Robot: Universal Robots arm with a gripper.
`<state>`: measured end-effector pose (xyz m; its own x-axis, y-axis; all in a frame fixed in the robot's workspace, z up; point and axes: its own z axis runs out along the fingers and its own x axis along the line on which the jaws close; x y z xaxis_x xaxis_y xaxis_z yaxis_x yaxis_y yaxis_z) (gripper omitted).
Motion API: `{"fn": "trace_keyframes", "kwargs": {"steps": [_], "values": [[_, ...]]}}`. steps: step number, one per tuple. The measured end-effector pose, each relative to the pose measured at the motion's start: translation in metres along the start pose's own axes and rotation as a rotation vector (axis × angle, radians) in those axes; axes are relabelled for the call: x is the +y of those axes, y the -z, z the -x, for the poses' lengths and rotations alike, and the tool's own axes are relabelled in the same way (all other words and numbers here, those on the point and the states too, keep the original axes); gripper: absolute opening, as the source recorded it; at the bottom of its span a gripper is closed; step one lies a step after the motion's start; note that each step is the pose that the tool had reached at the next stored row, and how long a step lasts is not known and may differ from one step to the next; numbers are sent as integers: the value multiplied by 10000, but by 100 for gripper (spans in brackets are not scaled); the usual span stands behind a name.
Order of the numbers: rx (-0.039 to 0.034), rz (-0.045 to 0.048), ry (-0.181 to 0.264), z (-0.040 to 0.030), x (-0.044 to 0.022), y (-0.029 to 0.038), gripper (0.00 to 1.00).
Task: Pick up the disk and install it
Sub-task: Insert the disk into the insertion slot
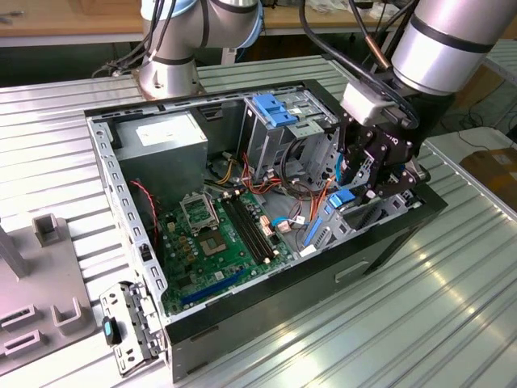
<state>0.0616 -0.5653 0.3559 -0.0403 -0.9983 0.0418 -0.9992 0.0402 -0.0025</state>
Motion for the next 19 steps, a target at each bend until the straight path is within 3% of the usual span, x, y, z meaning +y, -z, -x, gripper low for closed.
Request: {"fn": "trace_keyframes", "kwargs": {"steps": [3, 5, 7, 10, 12, 17, 19], "values": [[-1, 0, -1, 0, -1, -1, 44], [-3, 0, 0, 1, -36, -2, 43], [-1, 0, 1, 3, -83, -1, 29], [-2, 0, 0, 8, -203, -4, 12], [-3, 0, 1, 11, -268, -8, 11], [-4, 0, 0, 28, -304, -22, 11], [-1, 0, -1, 32, -311, -87, 11]]}}
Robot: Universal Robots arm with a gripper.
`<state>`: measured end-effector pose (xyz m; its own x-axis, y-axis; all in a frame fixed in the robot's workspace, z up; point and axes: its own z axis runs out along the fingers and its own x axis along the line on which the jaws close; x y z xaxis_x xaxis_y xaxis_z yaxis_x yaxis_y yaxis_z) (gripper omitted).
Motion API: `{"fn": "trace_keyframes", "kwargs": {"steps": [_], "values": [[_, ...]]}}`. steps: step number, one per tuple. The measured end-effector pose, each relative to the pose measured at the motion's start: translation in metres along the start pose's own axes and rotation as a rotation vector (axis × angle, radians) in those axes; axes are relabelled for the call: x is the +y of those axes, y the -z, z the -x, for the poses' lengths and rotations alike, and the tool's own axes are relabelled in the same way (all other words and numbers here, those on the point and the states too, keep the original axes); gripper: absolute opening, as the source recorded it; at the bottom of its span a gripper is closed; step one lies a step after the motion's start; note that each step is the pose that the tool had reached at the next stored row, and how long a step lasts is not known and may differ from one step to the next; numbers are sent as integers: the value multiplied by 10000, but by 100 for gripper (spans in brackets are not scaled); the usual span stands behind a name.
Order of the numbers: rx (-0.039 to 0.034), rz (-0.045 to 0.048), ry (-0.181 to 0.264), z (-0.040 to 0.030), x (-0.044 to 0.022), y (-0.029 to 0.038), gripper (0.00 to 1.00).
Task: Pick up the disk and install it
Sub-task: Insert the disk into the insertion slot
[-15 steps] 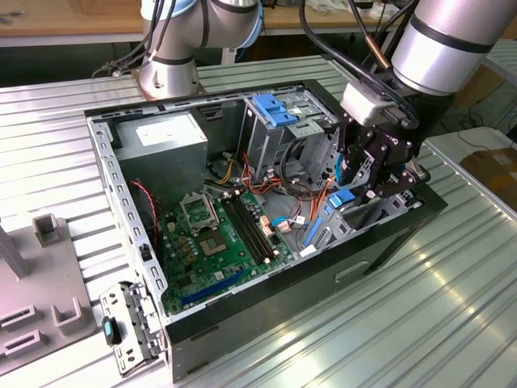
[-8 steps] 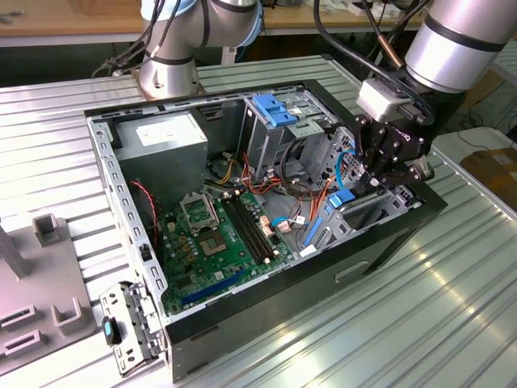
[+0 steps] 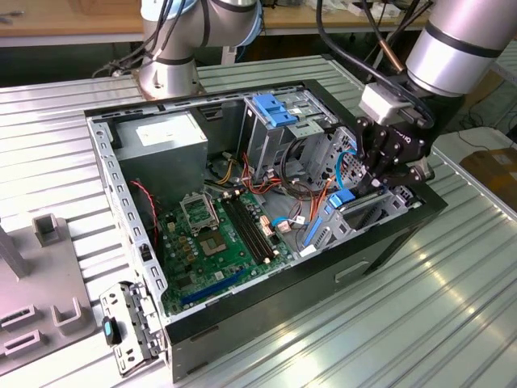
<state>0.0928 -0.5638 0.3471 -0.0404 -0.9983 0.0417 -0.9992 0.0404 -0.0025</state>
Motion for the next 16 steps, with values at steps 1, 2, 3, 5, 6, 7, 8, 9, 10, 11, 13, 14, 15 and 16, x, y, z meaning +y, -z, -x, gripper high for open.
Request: {"fn": "trace_keyframes", "kwargs": {"steps": [1, 2, 3, 5, 6, 7, 8, 9, 10, 11, 13, 14, 15, 16], "values": [[0, 0, 2, 2, -1, -35, 11], [0, 0, 2, 2, -1, -53, 11], [4, 0, 1, 3, -1, -71, 11], [3, -1, 2, 5, -3, -125, 11], [3, -1, 2, 5, -3, -126, 11], [-4, 0, 1, 4, -3, -100, 11], [0, -1, 1, 3, -3, -58, 11], [1, -2, 2, 5, -4, -34, 11], [1, -3, 2, 6, -4, -25, 11], [0, -3, 2, 6, -4, -15, 11], [1, -3, 1, 6, -3, -11, 11], [0, -3, 2, 6, -3, -10, 11], [1, -3, 1, 6, -3, -6, 11], [1, -3, 1, 6, -3, -4, 11]]}}
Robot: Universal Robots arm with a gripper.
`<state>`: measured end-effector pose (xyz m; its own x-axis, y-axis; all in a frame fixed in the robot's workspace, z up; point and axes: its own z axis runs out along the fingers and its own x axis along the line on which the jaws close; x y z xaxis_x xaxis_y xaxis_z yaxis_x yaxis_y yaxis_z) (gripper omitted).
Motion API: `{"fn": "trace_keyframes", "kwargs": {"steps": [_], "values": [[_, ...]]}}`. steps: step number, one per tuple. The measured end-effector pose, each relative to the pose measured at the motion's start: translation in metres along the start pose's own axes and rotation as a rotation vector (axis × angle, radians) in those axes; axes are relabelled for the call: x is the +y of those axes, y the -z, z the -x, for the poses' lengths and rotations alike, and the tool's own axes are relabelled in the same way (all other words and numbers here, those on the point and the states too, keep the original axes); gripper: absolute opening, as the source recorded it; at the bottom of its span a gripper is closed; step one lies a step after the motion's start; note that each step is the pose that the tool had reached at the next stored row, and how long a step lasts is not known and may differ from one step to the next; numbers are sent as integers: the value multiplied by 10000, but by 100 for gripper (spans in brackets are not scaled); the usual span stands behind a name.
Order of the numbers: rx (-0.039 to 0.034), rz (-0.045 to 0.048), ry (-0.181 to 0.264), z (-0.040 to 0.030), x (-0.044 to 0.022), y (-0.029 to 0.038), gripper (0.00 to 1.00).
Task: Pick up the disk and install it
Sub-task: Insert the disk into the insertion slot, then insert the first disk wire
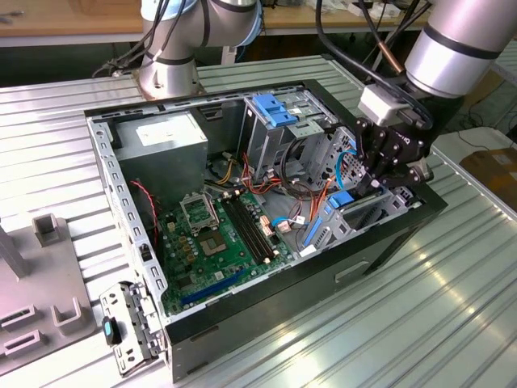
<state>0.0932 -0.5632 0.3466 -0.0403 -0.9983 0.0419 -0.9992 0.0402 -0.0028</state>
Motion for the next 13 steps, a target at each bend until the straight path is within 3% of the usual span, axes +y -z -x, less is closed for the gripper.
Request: {"fn": "trace_keyframes", "kwargs": {"steps": [11, 13], "values": [[0, 0, 0, 0, 0, 13, 11], [2, 0, 0, -2, 0, 51, 11]]}}
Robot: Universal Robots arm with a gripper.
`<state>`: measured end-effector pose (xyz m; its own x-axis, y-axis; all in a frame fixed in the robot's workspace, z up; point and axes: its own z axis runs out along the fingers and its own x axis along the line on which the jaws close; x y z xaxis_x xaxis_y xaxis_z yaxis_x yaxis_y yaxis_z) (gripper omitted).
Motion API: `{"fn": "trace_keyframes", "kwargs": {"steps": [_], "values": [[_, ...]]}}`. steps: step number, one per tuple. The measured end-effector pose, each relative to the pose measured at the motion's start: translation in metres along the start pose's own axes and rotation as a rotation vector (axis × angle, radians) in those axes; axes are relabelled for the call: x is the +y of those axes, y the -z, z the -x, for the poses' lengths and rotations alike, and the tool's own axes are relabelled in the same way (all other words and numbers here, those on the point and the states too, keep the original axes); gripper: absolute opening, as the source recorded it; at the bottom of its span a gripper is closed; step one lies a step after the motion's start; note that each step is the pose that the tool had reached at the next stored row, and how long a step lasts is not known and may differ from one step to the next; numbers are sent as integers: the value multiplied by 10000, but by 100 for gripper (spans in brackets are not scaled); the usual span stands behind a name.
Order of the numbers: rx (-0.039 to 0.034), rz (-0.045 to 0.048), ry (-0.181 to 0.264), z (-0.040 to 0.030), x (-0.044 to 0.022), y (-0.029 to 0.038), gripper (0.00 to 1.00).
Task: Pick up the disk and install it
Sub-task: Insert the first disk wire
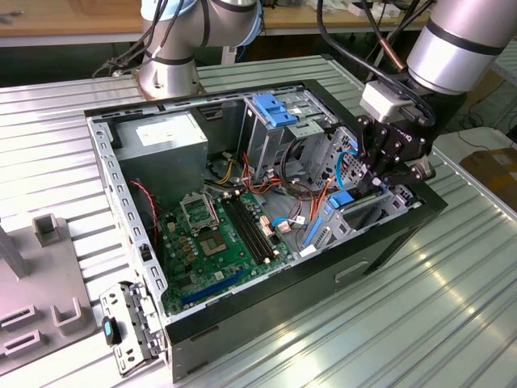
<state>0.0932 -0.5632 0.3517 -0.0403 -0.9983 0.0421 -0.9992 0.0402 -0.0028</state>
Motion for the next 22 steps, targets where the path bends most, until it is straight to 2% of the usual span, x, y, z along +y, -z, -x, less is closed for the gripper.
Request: {"fn": "trace_keyframes", "kwargs": {"steps": [2, 4, 6, 7, 8, 10, 12, 14, 16, 18, 22], "values": [[0, -5, 0, -4, -1, 108, 11], [17, -12, 0, -11, -1, 268, 11], [50, -14, -2, -16, -3, 381, 11], [52, -17, 55, -16, -8, 408, 11], [50, -40, 590, -16, -11, 408, 11], [50, -67, 1193, -16, -30, 409, 11], [48, -74, 1345, -14, -67, 404, 11], [48, -79, 1435, -10, -130, 397, 11], [45, -84, 1561, 0, -233, 383, 11], [48, -88, 1658, 5, -276, 379, 11], [46, -95, 1823, 54, -456, 373, 11]]}}
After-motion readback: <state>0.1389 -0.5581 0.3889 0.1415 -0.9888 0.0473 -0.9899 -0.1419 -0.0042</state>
